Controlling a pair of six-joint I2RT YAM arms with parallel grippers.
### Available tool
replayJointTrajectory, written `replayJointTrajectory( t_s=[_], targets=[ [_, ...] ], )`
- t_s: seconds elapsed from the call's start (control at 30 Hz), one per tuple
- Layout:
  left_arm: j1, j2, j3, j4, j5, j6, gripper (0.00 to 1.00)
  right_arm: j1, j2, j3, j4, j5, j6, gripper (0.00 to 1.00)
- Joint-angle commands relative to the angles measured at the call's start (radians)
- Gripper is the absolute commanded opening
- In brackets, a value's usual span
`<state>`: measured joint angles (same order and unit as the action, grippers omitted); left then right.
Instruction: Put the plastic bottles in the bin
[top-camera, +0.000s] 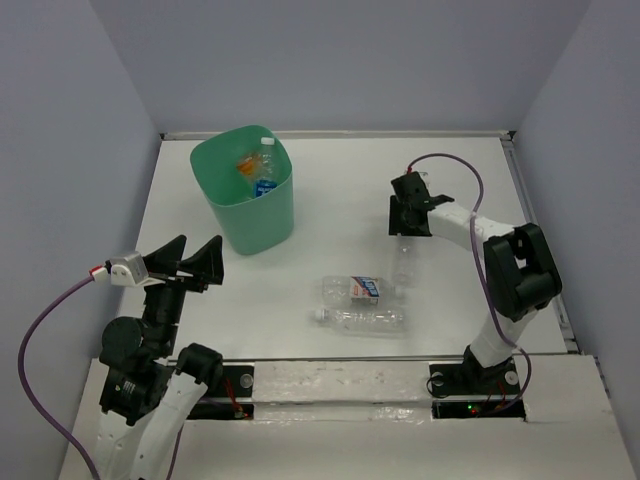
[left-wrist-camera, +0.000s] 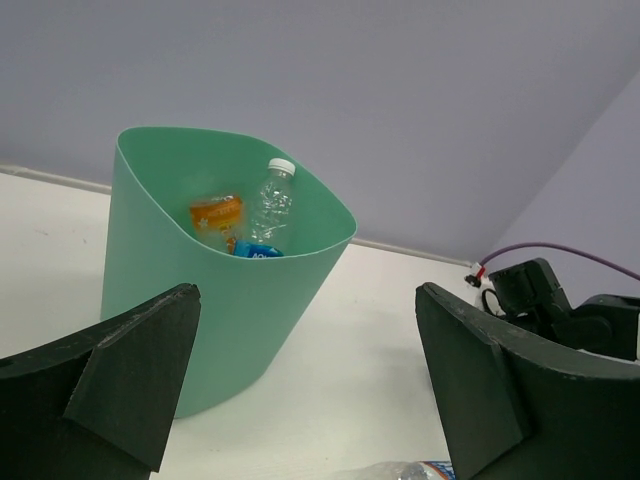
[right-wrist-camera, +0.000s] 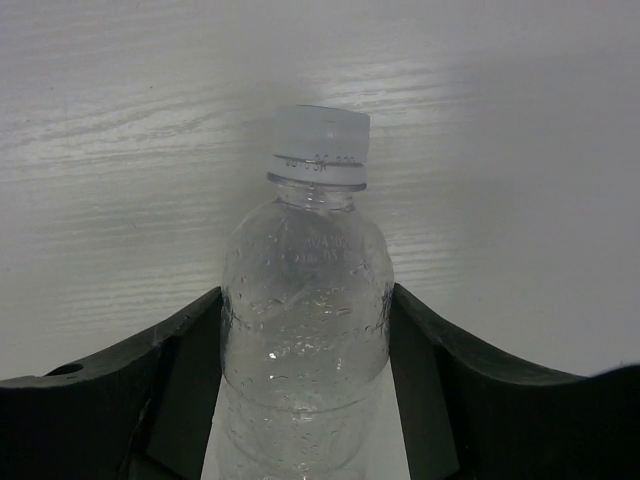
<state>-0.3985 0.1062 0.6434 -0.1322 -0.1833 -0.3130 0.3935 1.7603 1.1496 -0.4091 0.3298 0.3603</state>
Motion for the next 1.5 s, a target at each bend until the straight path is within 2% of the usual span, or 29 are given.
replayJointTrajectory(
  t_s=[0.0,0.07,0.2,0.3,0.4,0.43,0.67,0.83,0.87,0.9,1.0,1.2,1.27,1.3,1.33,1.37,1.47],
  targets=[
    [-0.011,-0.005,0.012,0.040,0.015,0.003,0.99,-0.002,-0.088,0.065,0.018,0.130,-0.033,0.52],
    [-0.011,-0.003,0.013,0.045,0.018,0.003,0.99,-0.002,-0.169,0.102,0.020,0.118,-0.050,0.51],
    [-0.011,-0.003,0.012,0.048,0.018,0.003,0.99,0.019,-0.327,0.150,0.107,-0.053,-0.078,0.50],
    [-0.010,0.000,0.012,0.049,0.016,0.002,0.99,0.071,-0.354,0.252,0.145,-0.147,-0.080,0.50],
    [-0.011,0.009,0.010,0.051,0.019,0.003,0.99,0.207,-0.329,0.344,0.219,-0.140,-0.122,0.50],
    [-0.010,0.010,0.012,0.049,0.018,0.003,0.99,0.272,-0.296,0.414,0.264,-0.130,-0.151,0.50],
    [-0.007,0.003,0.013,0.039,0.002,0.005,0.99,0.428,-0.024,0.774,0.476,-0.218,-0.227,0.50],
    [-0.007,0.003,0.015,0.040,0.001,0.003,0.99,0.466,0.210,1.044,0.550,-0.270,-0.254,0.50],
    [-0.007,0.001,0.015,0.042,0.001,0.005,0.99,0.466,0.255,1.094,0.555,-0.275,-0.261,0.50],
    [-0.007,0.001,0.015,0.043,0.001,0.005,0.99,0.466,0.343,1.212,0.544,-0.272,-0.261,0.50],
    [-0.007,0.001,0.013,0.045,0.002,0.005,0.99,0.466,0.471,1.355,0.529,-0.291,-0.258,0.50],
    [-0.008,0.000,0.012,0.046,-0.001,0.006,0.99,0.487,0.545,1.319,0.608,-0.360,-0.135,0.52],
    [-0.007,0.000,0.013,0.045,-0.001,0.006,0.99,0.487,0.577,1.334,0.596,-0.370,-0.127,0.59],
    [-0.007,0.001,0.013,0.045,-0.001,0.006,0.99,0.496,0.585,1.349,0.581,-0.374,-0.129,0.71],
    [-0.007,0.003,0.015,0.042,-0.001,0.006,0.99,0.496,0.590,1.366,0.546,-0.379,-0.135,0.76],
    [-0.007,0.003,0.013,0.042,0.001,0.006,0.99,0.496,0.579,1.374,0.535,-0.376,-0.144,0.87],
    [-0.007,0.009,0.015,0.042,0.001,0.005,0.99,0.496,0.489,1.322,0.513,-0.356,-0.184,0.95]
  ],
)
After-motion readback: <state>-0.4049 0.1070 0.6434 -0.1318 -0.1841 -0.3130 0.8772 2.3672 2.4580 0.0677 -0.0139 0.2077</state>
